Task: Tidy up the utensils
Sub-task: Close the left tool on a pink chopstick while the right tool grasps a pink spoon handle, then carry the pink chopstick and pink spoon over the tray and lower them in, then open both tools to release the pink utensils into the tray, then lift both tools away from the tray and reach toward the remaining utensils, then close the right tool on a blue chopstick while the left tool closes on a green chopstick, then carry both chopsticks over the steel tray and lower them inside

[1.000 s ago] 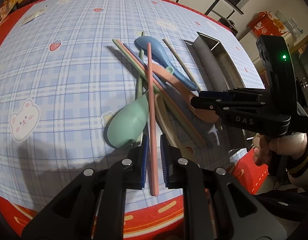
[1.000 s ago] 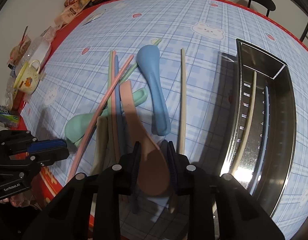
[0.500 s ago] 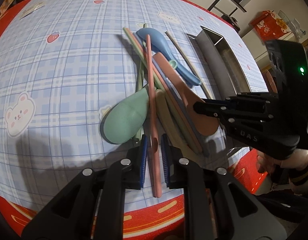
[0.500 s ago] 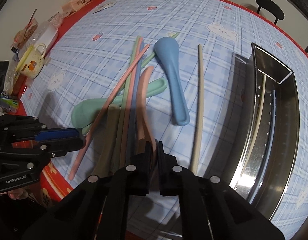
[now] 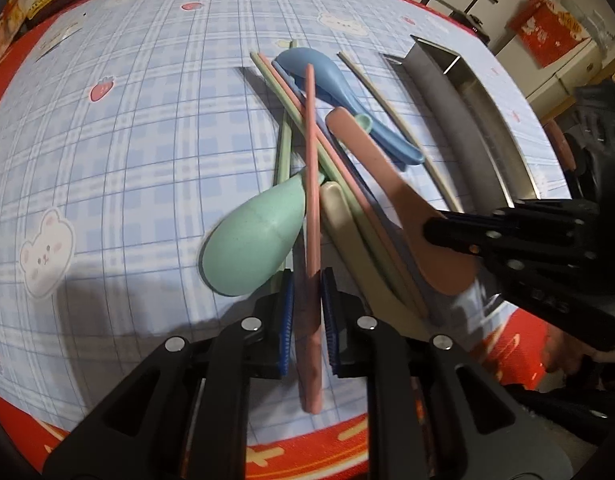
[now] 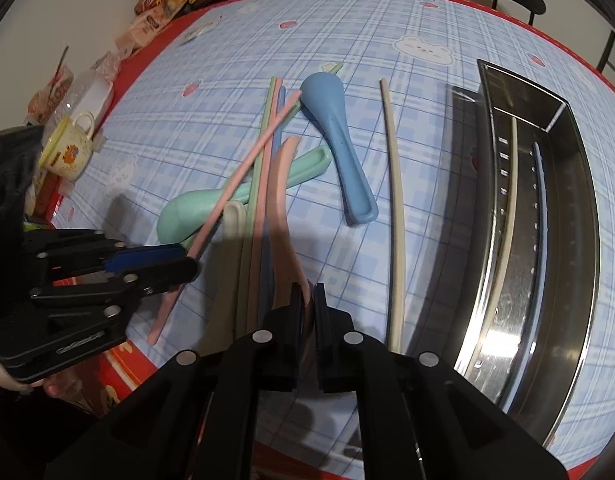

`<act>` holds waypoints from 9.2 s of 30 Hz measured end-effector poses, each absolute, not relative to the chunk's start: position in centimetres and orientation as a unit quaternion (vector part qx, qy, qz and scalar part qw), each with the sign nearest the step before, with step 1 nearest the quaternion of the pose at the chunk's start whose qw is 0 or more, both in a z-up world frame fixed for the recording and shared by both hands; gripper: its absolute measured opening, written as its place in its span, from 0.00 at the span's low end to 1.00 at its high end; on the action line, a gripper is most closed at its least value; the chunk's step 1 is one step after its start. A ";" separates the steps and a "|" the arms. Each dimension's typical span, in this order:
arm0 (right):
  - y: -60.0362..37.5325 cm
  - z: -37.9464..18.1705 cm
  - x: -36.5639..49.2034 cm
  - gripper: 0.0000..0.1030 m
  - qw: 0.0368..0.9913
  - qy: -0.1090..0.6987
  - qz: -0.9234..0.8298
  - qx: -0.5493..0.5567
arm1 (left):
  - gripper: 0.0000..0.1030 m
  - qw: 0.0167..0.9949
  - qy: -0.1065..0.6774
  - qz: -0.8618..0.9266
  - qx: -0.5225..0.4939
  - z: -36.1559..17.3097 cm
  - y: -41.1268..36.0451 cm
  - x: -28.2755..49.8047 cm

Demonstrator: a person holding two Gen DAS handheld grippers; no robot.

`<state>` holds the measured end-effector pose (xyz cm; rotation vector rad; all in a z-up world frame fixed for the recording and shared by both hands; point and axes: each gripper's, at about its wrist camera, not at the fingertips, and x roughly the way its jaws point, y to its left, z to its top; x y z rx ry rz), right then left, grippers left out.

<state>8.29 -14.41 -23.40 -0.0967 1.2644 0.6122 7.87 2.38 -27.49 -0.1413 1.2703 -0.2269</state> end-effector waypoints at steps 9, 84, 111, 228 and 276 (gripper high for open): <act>-15.9 -21.8 7.5 0.06 0.778 0.563 0.280 -0.014 | 0.16 0.799 0.590 -0.101 -0.055 -27.6 2.0 8.4; -31.9 -21.7 6.7 0.06 0.815 0.543 0.156 0.129 | 0.11 0.737 0.615 -0.147 -0.241 -24.9 -10.4 15.5; -31.2 -17.5 7.6 0.94 0.859 0.484 0.143 0.082 | 0.86 0.821 0.517 -0.127 -0.204 -18.7 -6.4 15.5; -13.7 -24.7 9.4 0.07 0.773 0.580 0.255 -0.007 | 0.16 0.790 0.589 -0.131 -0.114 -28.2 1.0 16.4; -16.3 -22.2 8.3 0.06 0.783 0.556 0.272 0.062 | 0.10 0.785 0.533 -0.122 -0.291 -24.5 7.0 10.7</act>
